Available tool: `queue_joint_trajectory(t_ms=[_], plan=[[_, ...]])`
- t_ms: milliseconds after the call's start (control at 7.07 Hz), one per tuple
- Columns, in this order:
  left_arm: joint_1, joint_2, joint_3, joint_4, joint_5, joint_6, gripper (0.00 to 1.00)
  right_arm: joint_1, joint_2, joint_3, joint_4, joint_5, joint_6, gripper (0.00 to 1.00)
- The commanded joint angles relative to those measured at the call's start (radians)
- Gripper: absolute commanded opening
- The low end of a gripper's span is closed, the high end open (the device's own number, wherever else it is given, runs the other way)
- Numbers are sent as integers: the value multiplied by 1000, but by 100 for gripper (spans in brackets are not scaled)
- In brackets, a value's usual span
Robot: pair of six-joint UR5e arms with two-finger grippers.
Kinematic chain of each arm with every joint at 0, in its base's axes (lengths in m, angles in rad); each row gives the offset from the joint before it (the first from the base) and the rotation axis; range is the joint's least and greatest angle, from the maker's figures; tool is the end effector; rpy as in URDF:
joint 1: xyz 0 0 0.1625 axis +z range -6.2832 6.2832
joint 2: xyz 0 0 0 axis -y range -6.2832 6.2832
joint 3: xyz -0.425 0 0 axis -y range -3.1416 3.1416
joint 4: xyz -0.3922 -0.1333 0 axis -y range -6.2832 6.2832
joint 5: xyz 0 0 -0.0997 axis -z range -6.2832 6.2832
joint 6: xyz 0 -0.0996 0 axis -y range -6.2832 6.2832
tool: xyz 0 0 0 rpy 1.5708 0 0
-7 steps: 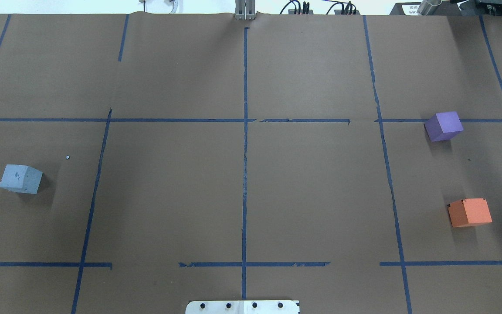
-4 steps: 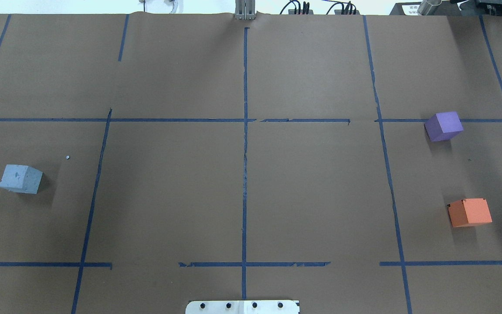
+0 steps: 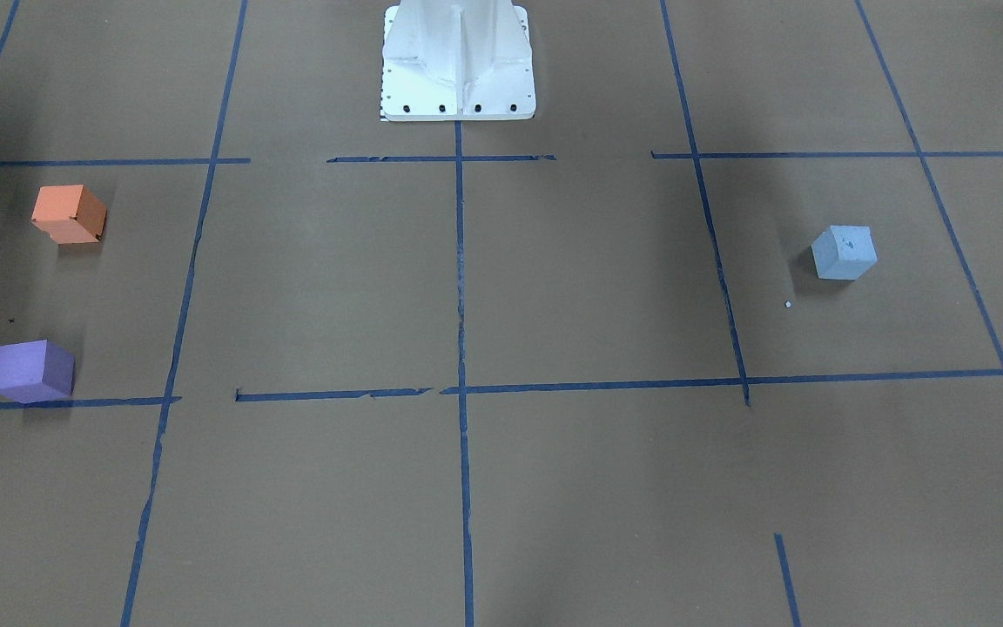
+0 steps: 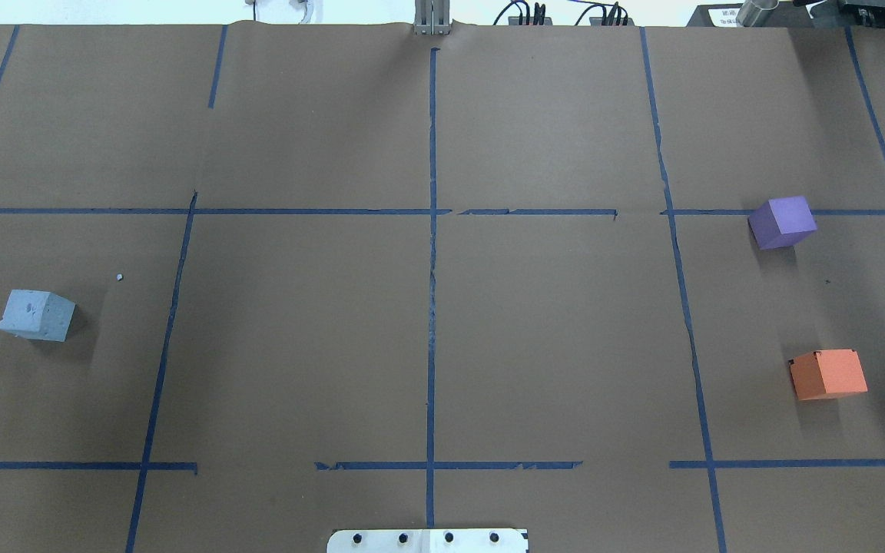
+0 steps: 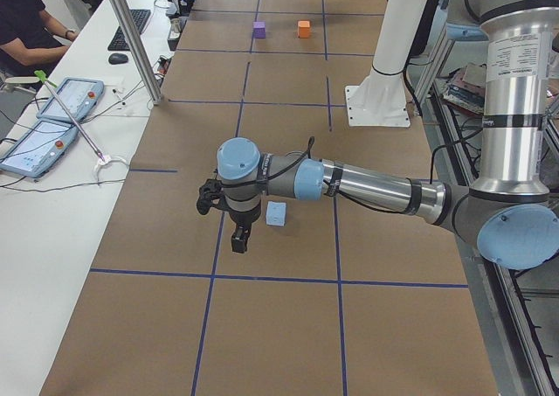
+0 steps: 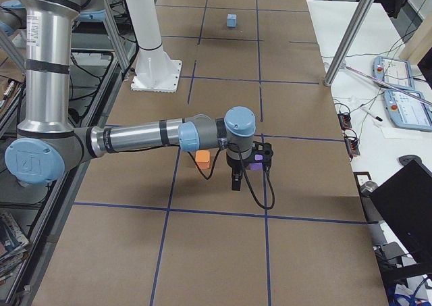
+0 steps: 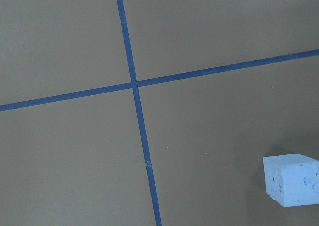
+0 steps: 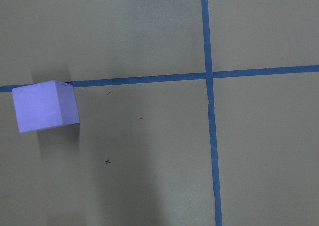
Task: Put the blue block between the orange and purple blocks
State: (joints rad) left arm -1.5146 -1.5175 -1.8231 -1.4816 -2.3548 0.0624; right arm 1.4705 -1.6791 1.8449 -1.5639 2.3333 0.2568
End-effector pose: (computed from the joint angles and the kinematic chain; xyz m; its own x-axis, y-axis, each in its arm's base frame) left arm -0.0365 -0.4714 0.5685 0.6978 0.1787 -0.6937 -0.0995 0.9832 0.1531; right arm 0.0190 -0.4557 0.5741 0.7094 0.0647 0.7018 -0.0843 0.9964 -0.0066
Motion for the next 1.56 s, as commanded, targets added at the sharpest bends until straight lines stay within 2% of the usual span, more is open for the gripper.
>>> queue_joint_trajectory(t_ms=[0,425,708,991,1132,1274,1415], plan=[[81,-1,-1,-3,0,-44,100,-1,-1,0,1,1,-2,100],[282,0,14,-219,5,-412,100,-15,-1,-1,-1,1,-1,100],[391,6,36,-334,8,-573,100,-30,1,-3,-1,3,2,100],[514,7,108,-521,89,-753,100,-54,1,-3,-1,1,6,100],[549,7,143,-583,92,-807,100,-56,2,-3,-1,1,6,100],[576,7,152,-597,98,-820,100,-61,2,-3,-1,1,6,100],[597,7,163,-598,142,-822,100,-64,2,-3,-1,1,6,100]])
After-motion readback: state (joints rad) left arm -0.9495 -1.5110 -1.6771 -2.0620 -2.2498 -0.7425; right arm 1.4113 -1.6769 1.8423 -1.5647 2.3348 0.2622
